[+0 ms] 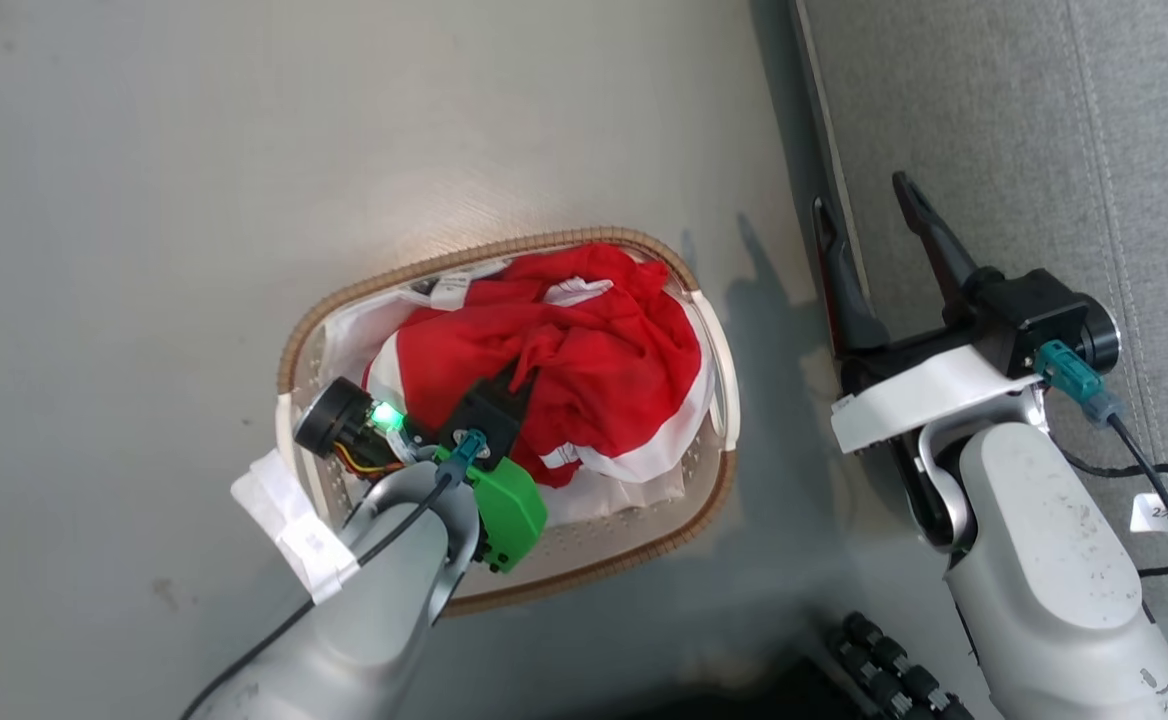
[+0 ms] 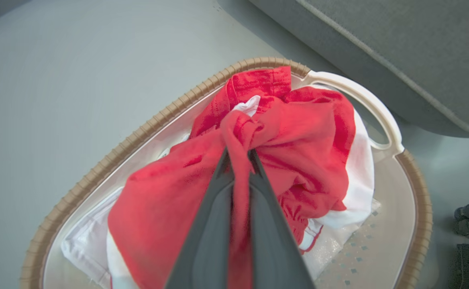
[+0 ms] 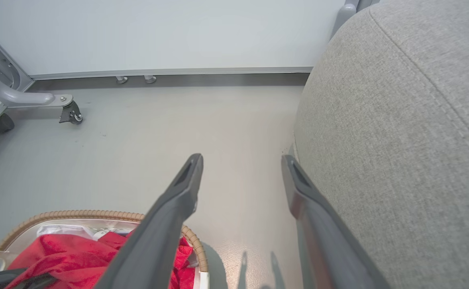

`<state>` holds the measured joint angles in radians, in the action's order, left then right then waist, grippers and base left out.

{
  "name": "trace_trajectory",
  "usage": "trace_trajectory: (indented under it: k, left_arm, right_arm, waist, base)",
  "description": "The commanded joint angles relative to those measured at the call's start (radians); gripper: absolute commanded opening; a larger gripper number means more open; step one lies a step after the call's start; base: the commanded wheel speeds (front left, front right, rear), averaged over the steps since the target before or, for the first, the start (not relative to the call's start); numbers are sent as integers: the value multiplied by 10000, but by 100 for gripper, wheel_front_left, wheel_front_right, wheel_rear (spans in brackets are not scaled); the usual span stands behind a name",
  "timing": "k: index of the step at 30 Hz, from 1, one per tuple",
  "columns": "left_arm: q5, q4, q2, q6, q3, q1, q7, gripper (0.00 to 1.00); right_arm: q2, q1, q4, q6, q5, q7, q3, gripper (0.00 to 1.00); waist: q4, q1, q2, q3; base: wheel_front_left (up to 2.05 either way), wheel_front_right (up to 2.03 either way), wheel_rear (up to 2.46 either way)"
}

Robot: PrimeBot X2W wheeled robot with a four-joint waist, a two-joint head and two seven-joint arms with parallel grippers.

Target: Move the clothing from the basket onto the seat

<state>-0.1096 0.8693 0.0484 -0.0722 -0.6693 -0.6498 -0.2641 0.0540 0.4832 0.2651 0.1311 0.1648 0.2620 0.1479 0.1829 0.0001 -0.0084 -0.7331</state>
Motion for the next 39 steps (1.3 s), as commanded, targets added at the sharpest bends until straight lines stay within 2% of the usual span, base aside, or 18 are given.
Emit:
trace_trajectory:
  k: [1,20,32,39]
  left_arm:
    - [-33,-325,47,-68,97,349,-6,0]
    - [-222,-4294,30,-370,1009,3018,-6,0]
    - [-136,-6635,37,-382,1923,3575,-7,0]
    - [-207,-7133,39,-223,2346,3723,-7,0]
  right_arm:
    - [65,-178,126,-7,-51,43,-6,100]
    - [130,-1816,838,-7,-28,43,80,100]
    - [50,-2923,1176,-7,129,43,292,100]
    - [13,-3243,1176,-7,271,43,689,100]
  waist:
    - [-412,-1,84,768]
    - [-1475,-1,84,4257]
    - [-1725,-1,84,5827]
    - [-1698,-1,84,6320]
  base:
    - [0,0,0]
    - [0,0,0]
    - [0,0,0]
    - [0,0,0]
